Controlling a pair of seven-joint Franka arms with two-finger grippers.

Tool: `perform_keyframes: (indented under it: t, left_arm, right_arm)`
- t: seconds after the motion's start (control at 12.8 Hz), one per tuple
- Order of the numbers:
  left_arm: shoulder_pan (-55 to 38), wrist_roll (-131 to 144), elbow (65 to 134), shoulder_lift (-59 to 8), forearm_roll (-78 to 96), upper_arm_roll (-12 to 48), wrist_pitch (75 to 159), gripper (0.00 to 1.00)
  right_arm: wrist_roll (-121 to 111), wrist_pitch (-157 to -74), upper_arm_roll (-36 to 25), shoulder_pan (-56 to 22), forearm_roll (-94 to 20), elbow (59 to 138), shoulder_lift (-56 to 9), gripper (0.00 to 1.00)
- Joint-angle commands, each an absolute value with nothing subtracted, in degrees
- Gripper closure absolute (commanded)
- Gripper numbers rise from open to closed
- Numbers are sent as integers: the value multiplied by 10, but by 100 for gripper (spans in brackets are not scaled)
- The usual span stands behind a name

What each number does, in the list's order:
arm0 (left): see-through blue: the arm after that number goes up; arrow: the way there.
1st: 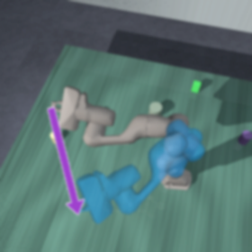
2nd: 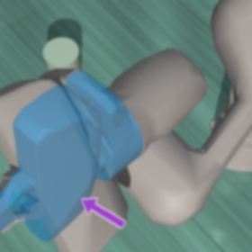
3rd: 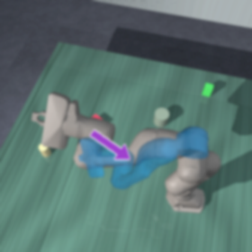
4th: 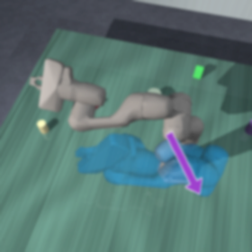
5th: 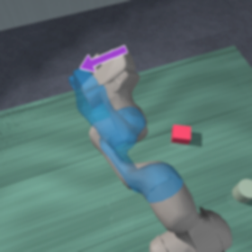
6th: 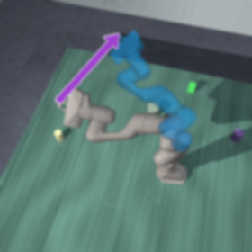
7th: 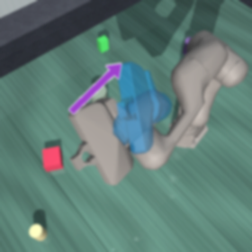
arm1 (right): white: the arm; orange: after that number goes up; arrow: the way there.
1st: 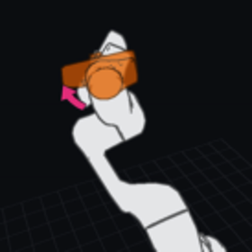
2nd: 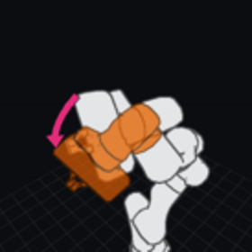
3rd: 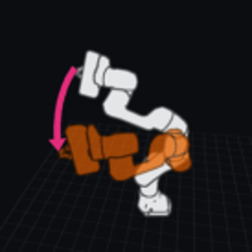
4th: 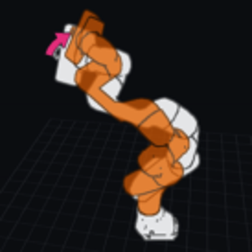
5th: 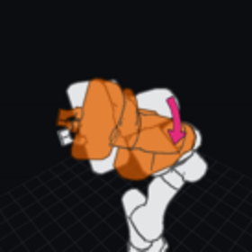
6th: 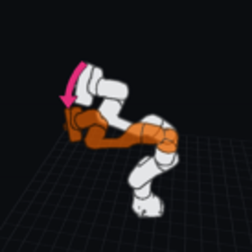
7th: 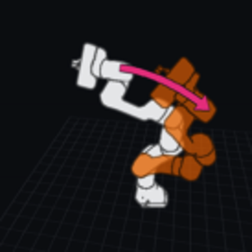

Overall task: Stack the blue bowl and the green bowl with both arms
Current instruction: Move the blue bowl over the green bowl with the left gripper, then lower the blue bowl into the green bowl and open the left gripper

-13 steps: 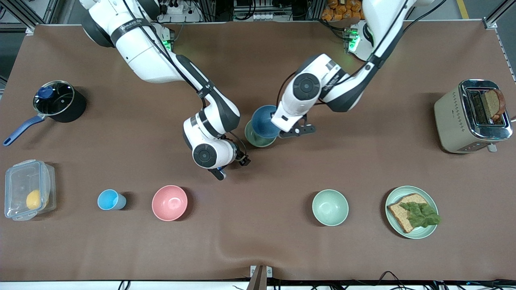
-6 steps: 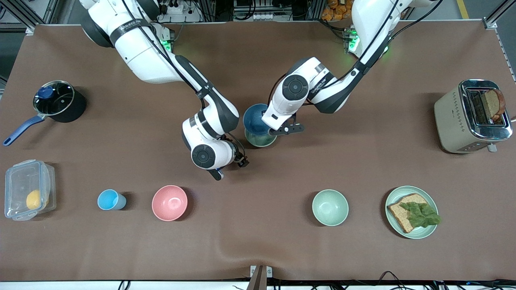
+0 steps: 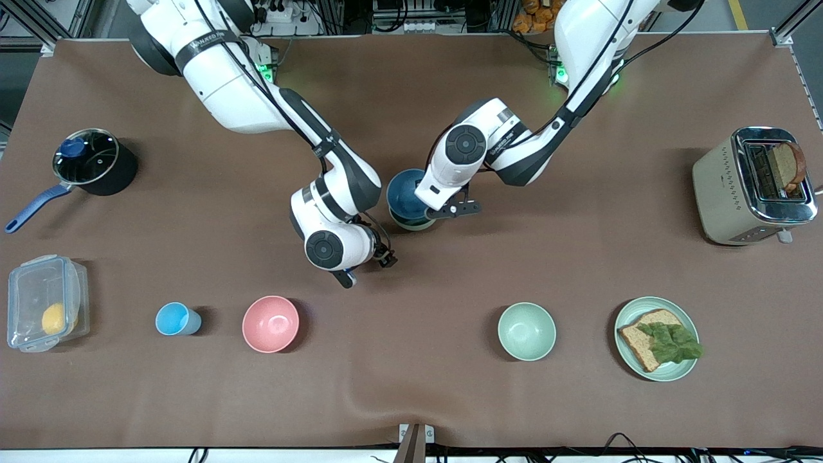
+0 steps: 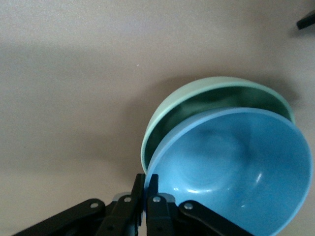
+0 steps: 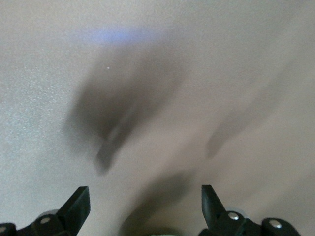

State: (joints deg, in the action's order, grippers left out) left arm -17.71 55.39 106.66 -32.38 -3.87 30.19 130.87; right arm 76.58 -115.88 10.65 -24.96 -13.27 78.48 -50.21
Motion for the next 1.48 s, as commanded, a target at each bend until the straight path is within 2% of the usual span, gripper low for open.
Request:
perform_keyframes:
  t: [0.0, 0.78, 0.86, 0.94, 1.17, 1.4]
  left_arm:
    - [-181, 570, 1057, -330, -62, 299, 1314, 100]
    - [-181, 574, 1024, -361, -90, 291, 1315, 100]
    - [-180, 578, 1022, -362, -88, 291, 1314, 70]
    - [-176, 589, 1018, -361, -91, 291, 1314, 1]
    - [-171, 595, 1006, -350, -91, 291, 1310, 0]
    - [-163, 604, 1005, -302, -90, 291, 1282, 0]
  right_arm:
    - [773, -1159, 112, -245, -138, 780, -506, 0]
    - [800, -1160, 113, -263, -141, 780, -506, 0]
    - [800, -1160, 113, -262, -141, 780, -506, 0]
    - [800, -1159, 113, -262, -141, 780, -506, 0]
    - [800, -1157, 113, -261, -141, 780, -505, 0]
    - [800, -1156, 113, -259, -140, 780, -505, 0]
